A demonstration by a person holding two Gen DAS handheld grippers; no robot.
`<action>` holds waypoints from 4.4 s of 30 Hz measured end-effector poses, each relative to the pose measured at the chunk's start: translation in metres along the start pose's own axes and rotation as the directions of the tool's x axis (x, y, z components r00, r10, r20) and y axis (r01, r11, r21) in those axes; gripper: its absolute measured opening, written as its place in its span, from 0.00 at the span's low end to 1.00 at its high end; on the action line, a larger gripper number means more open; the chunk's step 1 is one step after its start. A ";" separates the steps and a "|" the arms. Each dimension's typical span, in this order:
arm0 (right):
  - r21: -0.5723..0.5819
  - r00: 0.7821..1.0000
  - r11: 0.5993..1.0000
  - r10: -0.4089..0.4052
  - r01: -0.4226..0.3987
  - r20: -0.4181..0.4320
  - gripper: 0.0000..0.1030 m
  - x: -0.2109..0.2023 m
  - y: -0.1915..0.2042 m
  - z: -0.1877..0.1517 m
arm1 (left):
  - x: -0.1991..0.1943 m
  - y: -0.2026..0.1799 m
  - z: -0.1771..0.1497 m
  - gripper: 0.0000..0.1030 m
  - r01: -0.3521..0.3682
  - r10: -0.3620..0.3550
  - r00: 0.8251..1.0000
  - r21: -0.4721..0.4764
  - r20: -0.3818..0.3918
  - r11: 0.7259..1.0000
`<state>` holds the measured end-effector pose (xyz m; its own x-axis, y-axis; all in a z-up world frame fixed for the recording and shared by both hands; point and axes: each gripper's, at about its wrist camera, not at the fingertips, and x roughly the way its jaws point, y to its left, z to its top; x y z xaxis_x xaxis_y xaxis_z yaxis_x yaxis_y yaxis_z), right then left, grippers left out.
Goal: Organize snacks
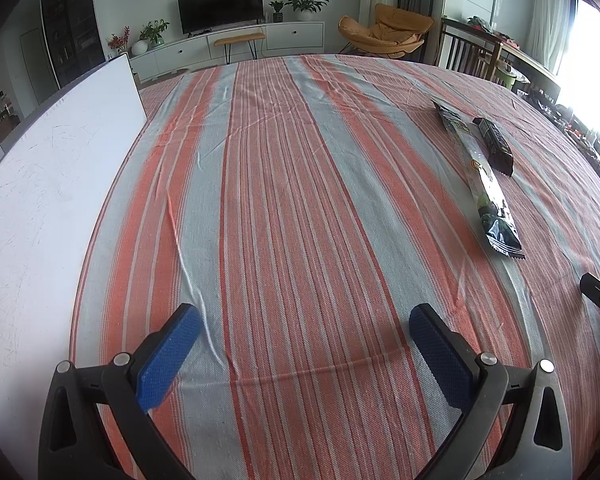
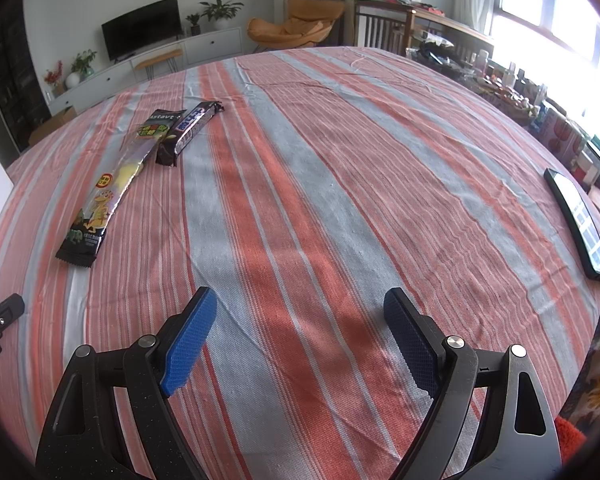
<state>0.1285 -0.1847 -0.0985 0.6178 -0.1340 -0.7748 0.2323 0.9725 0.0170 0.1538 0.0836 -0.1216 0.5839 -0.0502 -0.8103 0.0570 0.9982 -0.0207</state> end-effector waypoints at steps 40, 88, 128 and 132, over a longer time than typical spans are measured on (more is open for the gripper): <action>0.000 1.000 1.000 0.000 0.000 0.000 0.86 0.000 0.000 0.000 | 0.000 0.000 0.000 1.00 0.000 0.000 1.000 0.000 0.001 1.000; 0.000 1.000 1.000 0.000 0.000 -0.001 0.86 0.000 0.000 0.000 | 0.058 -0.089 0.110 0.22 0.194 -0.179 0.976 0.113 -0.126 0.975; 0.001 1.000 1.000 0.001 -0.001 -0.001 0.86 0.000 0.000 -0.001 | 0.027 0.004 0.035 1.00 -0.046 0.046 0.999 -0.052 -0.003 0.998; 0.001 1.000 1.000 0.001 -0.001 -0.001 0.86 0.000 0.000 -0.001 | 0.027 0.004 0.035 1.00 -0.046 0.046 0.999 -0.052 -0.003 0.998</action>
<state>0.1277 -0.1849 -0.0988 0.6172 -0.1331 -0.7755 0.2325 0.9724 0.0182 0.1984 0.0846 -0.1233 0.5834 -0.0044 -0.8121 -0.0119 0.9998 -0.0139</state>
